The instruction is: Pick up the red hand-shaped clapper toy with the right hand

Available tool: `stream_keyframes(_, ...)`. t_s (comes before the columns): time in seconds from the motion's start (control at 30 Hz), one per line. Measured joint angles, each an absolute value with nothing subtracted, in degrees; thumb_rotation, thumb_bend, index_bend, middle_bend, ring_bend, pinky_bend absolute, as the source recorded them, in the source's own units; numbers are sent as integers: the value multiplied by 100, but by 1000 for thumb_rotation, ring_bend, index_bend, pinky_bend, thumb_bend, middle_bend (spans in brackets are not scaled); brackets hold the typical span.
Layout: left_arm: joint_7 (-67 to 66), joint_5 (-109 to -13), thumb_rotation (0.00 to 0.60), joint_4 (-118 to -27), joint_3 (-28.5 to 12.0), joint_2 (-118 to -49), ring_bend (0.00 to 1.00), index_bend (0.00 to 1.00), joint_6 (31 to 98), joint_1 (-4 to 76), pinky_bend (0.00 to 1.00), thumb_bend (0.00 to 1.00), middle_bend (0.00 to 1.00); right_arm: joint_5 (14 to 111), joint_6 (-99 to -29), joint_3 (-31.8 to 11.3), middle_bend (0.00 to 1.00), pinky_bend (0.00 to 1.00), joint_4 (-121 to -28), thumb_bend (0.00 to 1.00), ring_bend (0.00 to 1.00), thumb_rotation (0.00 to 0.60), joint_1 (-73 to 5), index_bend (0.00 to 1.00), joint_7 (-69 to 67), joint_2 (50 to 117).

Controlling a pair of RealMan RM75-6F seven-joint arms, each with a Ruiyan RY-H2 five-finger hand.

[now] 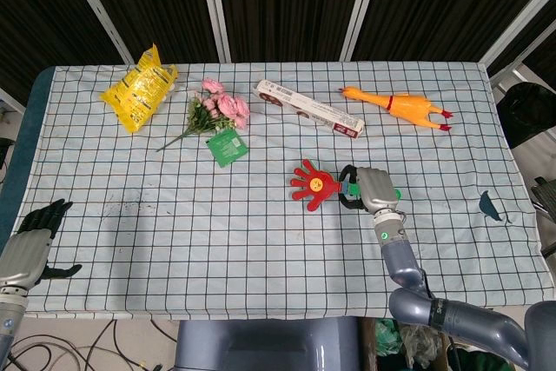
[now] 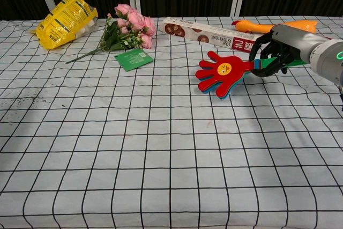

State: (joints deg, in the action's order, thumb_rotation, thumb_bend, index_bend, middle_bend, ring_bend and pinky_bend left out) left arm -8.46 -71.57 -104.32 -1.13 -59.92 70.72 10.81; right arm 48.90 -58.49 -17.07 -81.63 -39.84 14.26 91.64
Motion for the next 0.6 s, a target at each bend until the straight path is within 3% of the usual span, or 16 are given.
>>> stream_keyframes(0.37, -806, -7112, 600, -10490, -101, -5964, 0, 0, 7022, 1086, 0, 0, 0, 5152, -6049, -2128, 732, 672, -8820, 649, 682, 600, -3680, 863, 196, 8988)
stream_keyframes(0.6, -762, -7091, 600, -10536, -93, -5927, 0, 0, 6989, 1088, 0, 0, 0, 4766, -6098, -2888, 732, 672, -9771, 651, 682, 600, -3425, 868, -1137, 8895)
